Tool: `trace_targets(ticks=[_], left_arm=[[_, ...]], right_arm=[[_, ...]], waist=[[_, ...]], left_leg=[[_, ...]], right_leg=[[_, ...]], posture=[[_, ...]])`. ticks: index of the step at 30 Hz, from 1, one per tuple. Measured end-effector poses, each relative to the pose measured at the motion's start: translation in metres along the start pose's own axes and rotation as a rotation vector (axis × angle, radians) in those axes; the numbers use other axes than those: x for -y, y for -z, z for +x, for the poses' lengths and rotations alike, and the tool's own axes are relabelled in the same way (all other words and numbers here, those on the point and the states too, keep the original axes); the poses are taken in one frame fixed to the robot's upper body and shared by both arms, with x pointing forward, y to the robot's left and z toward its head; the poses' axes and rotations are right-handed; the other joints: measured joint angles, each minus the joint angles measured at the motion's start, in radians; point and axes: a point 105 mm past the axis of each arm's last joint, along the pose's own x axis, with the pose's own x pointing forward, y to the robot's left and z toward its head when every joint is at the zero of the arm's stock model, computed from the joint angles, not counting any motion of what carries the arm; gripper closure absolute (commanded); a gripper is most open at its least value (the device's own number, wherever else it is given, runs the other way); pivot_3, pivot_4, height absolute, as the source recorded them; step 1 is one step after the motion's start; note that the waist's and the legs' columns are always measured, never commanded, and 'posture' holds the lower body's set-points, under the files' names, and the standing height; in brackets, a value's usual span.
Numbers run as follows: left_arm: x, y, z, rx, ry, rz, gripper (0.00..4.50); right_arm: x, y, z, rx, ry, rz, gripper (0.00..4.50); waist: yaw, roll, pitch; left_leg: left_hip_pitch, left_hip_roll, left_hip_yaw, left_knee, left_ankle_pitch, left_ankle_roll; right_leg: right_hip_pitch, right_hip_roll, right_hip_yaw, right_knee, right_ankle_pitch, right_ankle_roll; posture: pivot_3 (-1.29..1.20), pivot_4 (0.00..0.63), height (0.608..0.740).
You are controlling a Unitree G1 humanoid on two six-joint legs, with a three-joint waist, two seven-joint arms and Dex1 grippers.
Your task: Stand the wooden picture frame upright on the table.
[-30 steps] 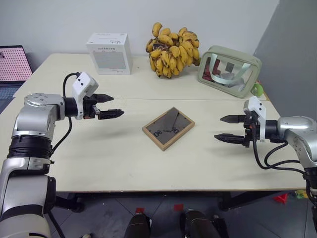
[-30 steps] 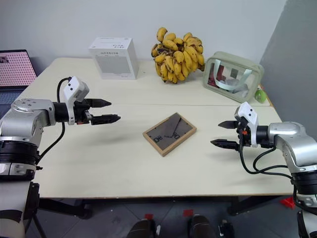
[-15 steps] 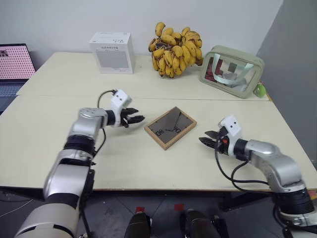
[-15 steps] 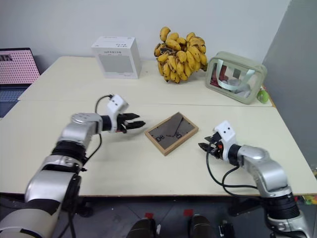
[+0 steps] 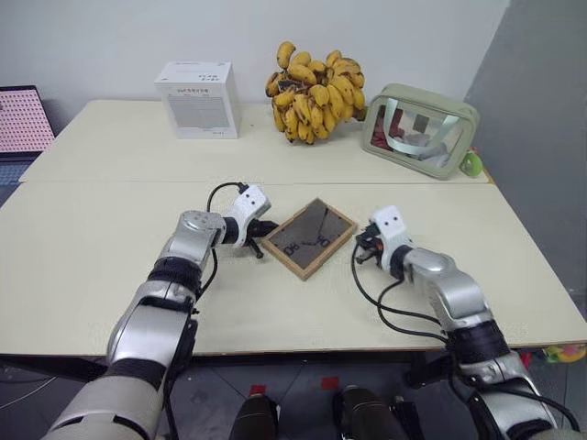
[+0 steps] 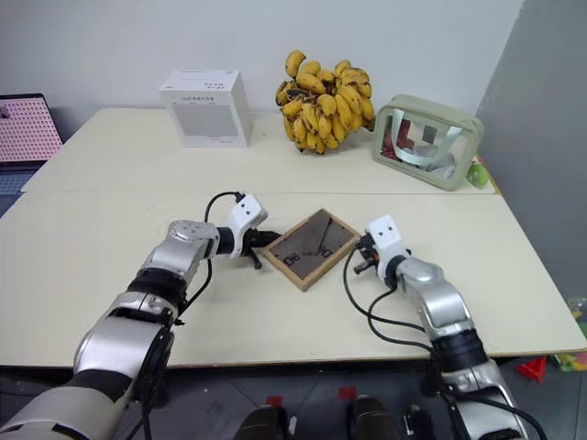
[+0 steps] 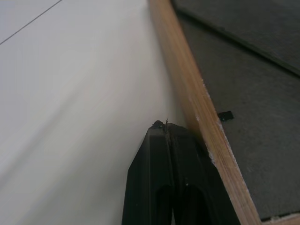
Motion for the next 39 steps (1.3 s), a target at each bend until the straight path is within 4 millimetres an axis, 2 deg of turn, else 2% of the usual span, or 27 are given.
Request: trace_targets(ticks=[7,10,13,15,17,18,20,22,25,29,35,39], left_arm=[[0.040,0.008,-0.015,-0.002,0.071,-0.035,4.47],[0.050,0.011,-0.023,-0.022,0.087,-0.078,4.47],[0.059,0.014,-0.031,-0.045,0.101,-0.123,4.47],[0.060,0.016,-0.040,-0.043,0.092,-0.125,4.17],[0.061,0.021,-0.049,-0.025,0.106,-0.249,3.86],[0.060,0.023,-0.055,-0.020,0.120,-0.329,3.60],[0.061,0.021,-0.071,0.018,0.207,-0.601,3.23],[0.054,0.014,-0.085,0.064,0.259,-0.825,2.73],[0.052,0.004,-0.092,0.105,0.322,-0.985,2.06],[0.057,0.008,-0.083,0.100,0.358,-1.077,1.32],[0.055,0.023,-0.056,0.108,0.332,-1.150,0.14],[0.051,0.022,-0.044,0.144,0.338,-1.145,0.06]], right_arm=[[0.005,-0.015,0.012,0.017,-0.009,-0.039,4.50],[0.006,-0.015,0.011,0.023,-0.031,-0.055,4.50],[0.015,-0.010,0.004,0.005,-0.035,-0.082,4.50],[0.017,-0.006,-0.001,0.002,-0.070,-0.103,4.50],[0.018,0.001,-0.010,-0.005,-0.122,-0.143,4.50],[0.018,0.004,-0.013,-0.010,-0.144,-0.157,4.50],[0.015,0.013,-0.017,-0.016,-0.191,-0.218,4.50],[0.016,0.019,-0.018,-0.017,-0.207,-0.295,4.50],[0.018,0.024,-0.015,-0.013,-0.211,-0.372,4.50],[0.019,0.023,-0.009,0.001,-0.202,-0.405,4.50],[0.002,0.020,0.009,0.047,-0.183,-0.372,4.50],[-0.004,0.017,0.015,0.056,-0.171,-0.364,4.50]], waist=[[0.004,0.001,0.000],[0.005,0.001,0.000],[0.006,0.001,0.000],[0.005,0.001,0.000],[0.004,0.001,0.000],[0.004,0.001,0.000],[-0.001,0.001,0.000],[-0.006,0.001,0.000],[-0.008,0.001,0.000],[-0.011,0.001,0.000],[-0.014,0.001,0.000],[-0.012,0.002,-0.001]], left_leg=[[0.000,0.000,-0.001,0.000,0.000,0.000],[0.001,0.000,-0.001,0.001,0.000,0.000],[0.001,0.000,-0.001,0.001,0.000,0.000],[0.001,0.001,-0.001,0.001,0.000,0.000],[0.001,0.001,-0.001,0.001,0.000,0.000],[0.001,0.001,-0.001,0.001,0.000,0.000],[0.001,0.001,-0.002,0.001,0.000,0.000],[0.002,0.001,-0.002,0.002,0.001,0.001],[0.004,0.001,-0.001,0.002,0.001,0.001],[0.008,0.001,-0.001,0.002,0.001,0.001],[0.017,0.001,-0.001,0.000,0.001,0.001],[0.022,0.001,-0.001,0.000,0.001,0.001]], right_leg=[[0.000,0.000,-0.001,0.000,0.000,0.000],[0.001,0.000,-0.001,0.001,0.000,0.000],[0.001,0.000,-0.001,0.001,0.000,0.000],[0.001,0.000,-0.001,0.001,0.000,0.000],[0.001,0.000,-0.001,0.001,0.000,0.000],[0.001,0.001,-0.001,0.001,0.000,0.000],[0.001,0.001,-0.002,0.001,0.000,0.000],[0.001,0.001,-0.002,0.001,0.000,0.000],[0.004,0.001,-0.002,0.001,0.001,0.001],[0.009,0.000,-0.001,0.001,0.001,0.001],[0.016,0.000,-0.001,0.001,0.001,0.000],[0.021,0.000,0.000,0.001,0.001,0.000]], posture=[[0.00,0.150,0.740],[0.00,0.150,0.740],[0.00,0.150,0.740],[0.00,0.150,0.740],[0.00,0.150,0.740],[0.00,0.150,0.740],[0.00,0.150,0.740],[0.00,0.150,0.740],[0.00,0.150,0.740],[0.00,0.150,0.740],[0.00,0.150,0.740],[0.00,0.150,0.740]])
